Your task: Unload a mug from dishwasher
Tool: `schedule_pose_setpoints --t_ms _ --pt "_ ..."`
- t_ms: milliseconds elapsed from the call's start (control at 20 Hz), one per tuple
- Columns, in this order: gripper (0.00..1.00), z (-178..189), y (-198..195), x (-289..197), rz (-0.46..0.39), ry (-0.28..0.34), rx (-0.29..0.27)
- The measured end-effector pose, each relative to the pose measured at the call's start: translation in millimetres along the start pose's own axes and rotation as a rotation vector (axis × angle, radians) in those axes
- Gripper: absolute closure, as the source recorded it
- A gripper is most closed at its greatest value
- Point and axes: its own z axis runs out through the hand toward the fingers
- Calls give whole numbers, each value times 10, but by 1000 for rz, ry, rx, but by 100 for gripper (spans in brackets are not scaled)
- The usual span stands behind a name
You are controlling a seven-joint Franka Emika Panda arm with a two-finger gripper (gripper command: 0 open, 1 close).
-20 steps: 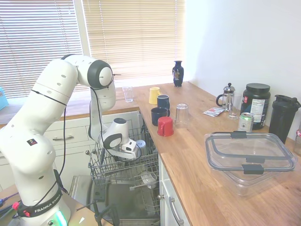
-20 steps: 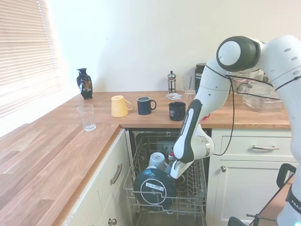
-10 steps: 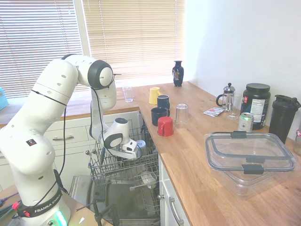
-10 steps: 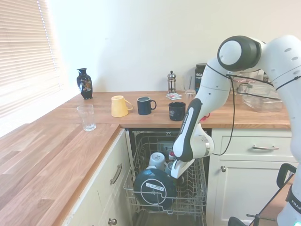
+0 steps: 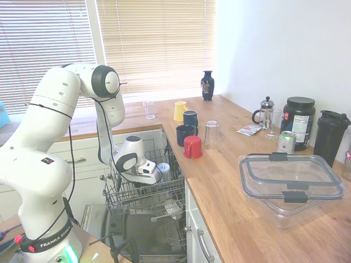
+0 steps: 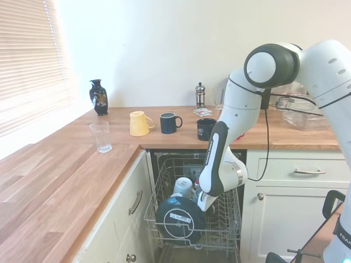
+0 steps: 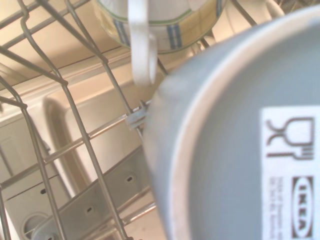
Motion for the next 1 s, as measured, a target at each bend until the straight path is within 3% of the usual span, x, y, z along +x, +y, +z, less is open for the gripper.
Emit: schedule_pose_setpoints --t_ms 1000 --pt "100 -1105 118 -257 41 106 20"
